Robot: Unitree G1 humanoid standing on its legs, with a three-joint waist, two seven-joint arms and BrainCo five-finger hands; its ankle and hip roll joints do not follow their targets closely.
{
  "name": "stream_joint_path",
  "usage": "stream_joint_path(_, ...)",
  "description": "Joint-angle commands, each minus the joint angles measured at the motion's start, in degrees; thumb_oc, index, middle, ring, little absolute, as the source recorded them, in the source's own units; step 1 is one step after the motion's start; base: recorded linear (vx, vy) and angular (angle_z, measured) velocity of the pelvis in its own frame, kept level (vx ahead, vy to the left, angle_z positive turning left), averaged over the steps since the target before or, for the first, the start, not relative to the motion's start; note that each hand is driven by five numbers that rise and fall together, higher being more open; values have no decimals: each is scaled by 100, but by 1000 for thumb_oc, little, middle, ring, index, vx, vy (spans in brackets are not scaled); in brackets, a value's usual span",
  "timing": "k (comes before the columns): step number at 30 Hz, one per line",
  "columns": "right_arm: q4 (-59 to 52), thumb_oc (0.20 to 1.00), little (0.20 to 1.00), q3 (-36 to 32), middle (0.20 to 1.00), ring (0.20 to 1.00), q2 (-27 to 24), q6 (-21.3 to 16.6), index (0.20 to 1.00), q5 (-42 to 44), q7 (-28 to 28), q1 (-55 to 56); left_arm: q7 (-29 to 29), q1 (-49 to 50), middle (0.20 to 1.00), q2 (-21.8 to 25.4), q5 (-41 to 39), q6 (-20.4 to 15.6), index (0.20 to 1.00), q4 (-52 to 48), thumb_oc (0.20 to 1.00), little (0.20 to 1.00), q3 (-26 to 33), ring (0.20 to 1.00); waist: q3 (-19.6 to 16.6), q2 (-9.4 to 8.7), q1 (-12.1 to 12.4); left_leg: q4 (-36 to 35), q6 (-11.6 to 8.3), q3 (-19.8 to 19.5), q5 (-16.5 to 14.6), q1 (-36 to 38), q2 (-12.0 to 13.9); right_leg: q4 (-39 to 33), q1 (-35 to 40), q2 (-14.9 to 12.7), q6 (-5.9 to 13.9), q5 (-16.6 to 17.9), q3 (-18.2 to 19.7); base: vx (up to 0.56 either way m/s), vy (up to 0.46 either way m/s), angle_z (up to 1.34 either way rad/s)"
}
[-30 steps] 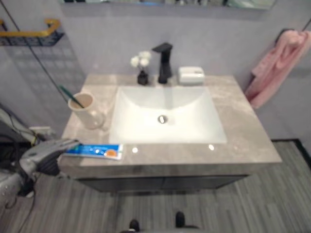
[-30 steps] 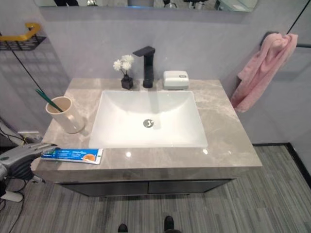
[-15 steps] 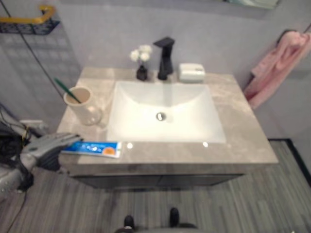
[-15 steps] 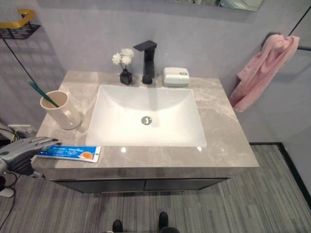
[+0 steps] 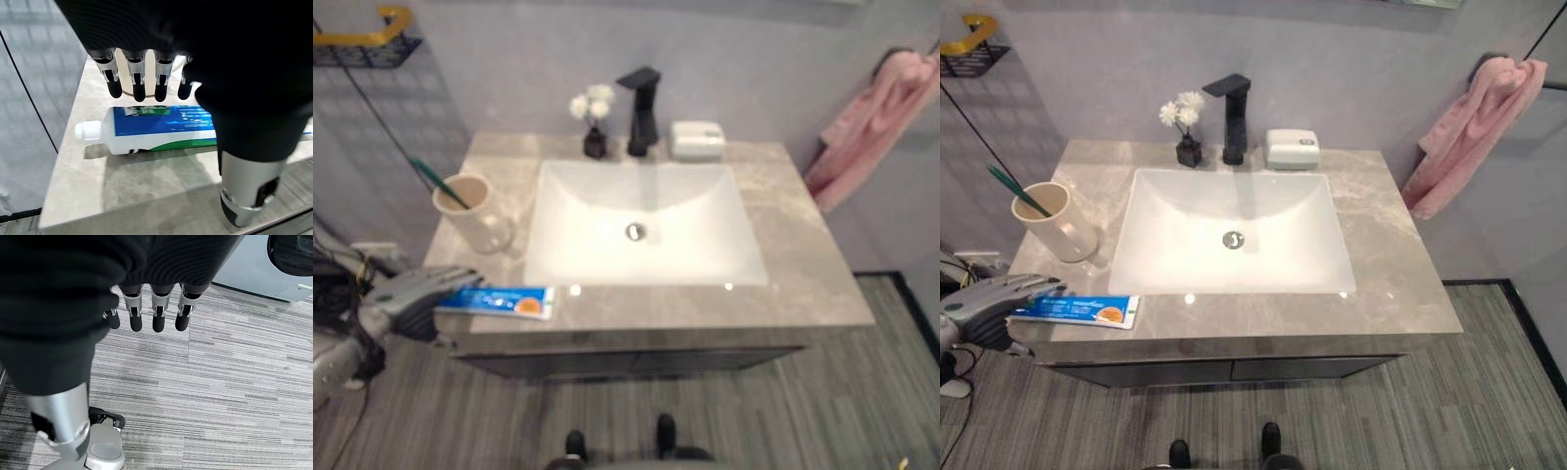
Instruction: Put brush and paste in cup on sink, flatten towel.
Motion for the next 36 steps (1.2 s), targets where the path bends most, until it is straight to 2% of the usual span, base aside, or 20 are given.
stream_joint_path(1,-8,1000,1000,277,1000,1000,-162,2,1000,213,-34,-102,229,-496,1000,94,119,13,1000,484,1000,1000,178,1000,162,160,-168,95,35,-125,-185,-200,133,38,224,-440,288,524,-181,0,0,0)
stream_joint_path(14,-51,1000,1000,292,1000,1000,-168,-17,1000,255,-63,-117,280,-871,1000,-14,145,24,1000,1139,1000,1000,-298,1000,246,94,-146,95,30,-134,-165,-267,166,23,186,-417,279,514,-183,0,0,0)
stream_joint_path(15,-80,1000,1000,289,1000,1000,-169,-22,1000,256,-65,-111,280,-893,934,-17,147,23,934,1146,934,934,-326,934,250,91,-144,95,31,-135,-166,-264,168,25,187,-416,278,513,-179,0,0,0)
stream_joint_path(17,-105,1000,1000,283,1000,1000,-176,-34,1000,265,-72,-96,280,-939,733,-26,117,33,733,1179,733,733,-371,733,250,83,-154,95,29,-136,-170,-267,173,19,190,-411,279,509,-179,0,0,0)
stream_joint_path(18,-84,1000,1000,288,1000,1000,-180,-38,1000,271,-73,-98,263,-992,533,-32,81,34,533,1175,533,533,-431,533,249,82,-160,95,28,-123,-173,-265,176,15,191,-413,279,510,-176,0,0,0)
stream_joint_path(19,-93,1000,1000,282,1000,1000,-180,-40,1000,274,-74,-100,264,-1004,507,-35,75,32,507,1182,507,507,-445,507,248,84,-161,95,26,-120,-173,-263,178,14,188,-414,281,512,-176,0,0,0)
stream_joint_path(20,-92,1000,1000,289,1000,1000,-171,-46,1000,274,-71,-94,260,-1037,445,-36,58,28,445,1179,445,445,-472,445,243,86,-165,95,26,-118,-174,-264,177,16,184,-414,280,512,-173,0,0,0)
stream_joint_path(22,-77,1000,1000,298,1000,1000,-170,-47,1000,277,-83,-105,243,-1083,200,-43,32,35,200,1176,200,200,-519,200,239,87,-174,95,26,-118,-175,-261,178,17,182,-413,279,511,-169,0,0,0)
stream_joint_path(36,-21,1000,1000,222,1000,1000,-176,-30,1000,336,-106,-84,136,-1333,200,-135,332,4,200,1250,200,200,-1094,200,190,127,-217,95,4,-90,-188,-263,192,-12,144,-411,277,486,-118,5,-2,-3)
